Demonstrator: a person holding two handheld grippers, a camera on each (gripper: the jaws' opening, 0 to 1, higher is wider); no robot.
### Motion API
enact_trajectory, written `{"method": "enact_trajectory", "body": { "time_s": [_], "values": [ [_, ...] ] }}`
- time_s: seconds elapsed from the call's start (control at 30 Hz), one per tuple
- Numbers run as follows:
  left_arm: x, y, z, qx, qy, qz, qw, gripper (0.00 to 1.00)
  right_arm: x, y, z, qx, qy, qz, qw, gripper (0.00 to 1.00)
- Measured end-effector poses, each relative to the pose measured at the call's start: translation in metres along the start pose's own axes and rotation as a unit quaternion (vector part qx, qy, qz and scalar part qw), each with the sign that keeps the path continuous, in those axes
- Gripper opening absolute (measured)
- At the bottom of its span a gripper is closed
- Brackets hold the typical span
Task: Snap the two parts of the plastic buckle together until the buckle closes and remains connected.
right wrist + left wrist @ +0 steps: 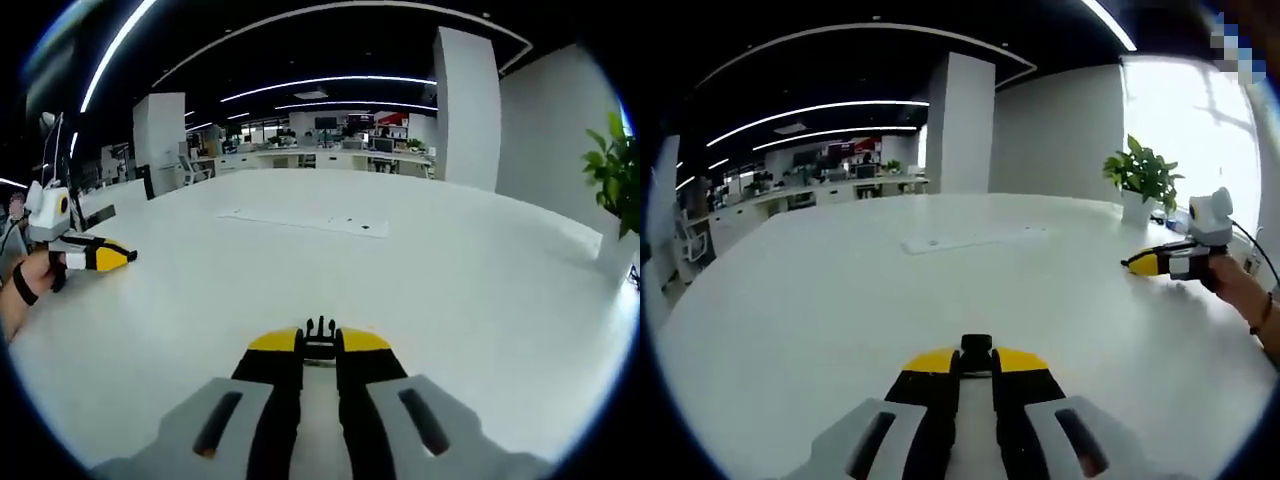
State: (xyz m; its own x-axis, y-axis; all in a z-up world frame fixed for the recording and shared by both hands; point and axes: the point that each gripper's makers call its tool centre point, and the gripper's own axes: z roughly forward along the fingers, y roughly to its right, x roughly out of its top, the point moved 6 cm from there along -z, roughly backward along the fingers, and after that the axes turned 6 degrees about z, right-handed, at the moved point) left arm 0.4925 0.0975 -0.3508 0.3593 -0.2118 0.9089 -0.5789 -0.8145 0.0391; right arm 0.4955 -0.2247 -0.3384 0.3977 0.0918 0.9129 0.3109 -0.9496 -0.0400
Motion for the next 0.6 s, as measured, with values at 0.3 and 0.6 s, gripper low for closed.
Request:
{"method": "enact_trajectory", "body": {
  "time_s": [0.3,0.6],
  "values": [
    [0.011,-0.005,-0.002,-0.001,0.014,0.001,0.9999,0.11,0.009,-0.015,-0.005,0.0,0.014,0.016,0.9998,0.12],
    [0.017,-0.001,-0.008,0.007,0.011,0.026,0.9996,0.11,0.018,-0.018,-0.01,0.001,0.012,0.01,0.9999,0.12]
  ]
}}
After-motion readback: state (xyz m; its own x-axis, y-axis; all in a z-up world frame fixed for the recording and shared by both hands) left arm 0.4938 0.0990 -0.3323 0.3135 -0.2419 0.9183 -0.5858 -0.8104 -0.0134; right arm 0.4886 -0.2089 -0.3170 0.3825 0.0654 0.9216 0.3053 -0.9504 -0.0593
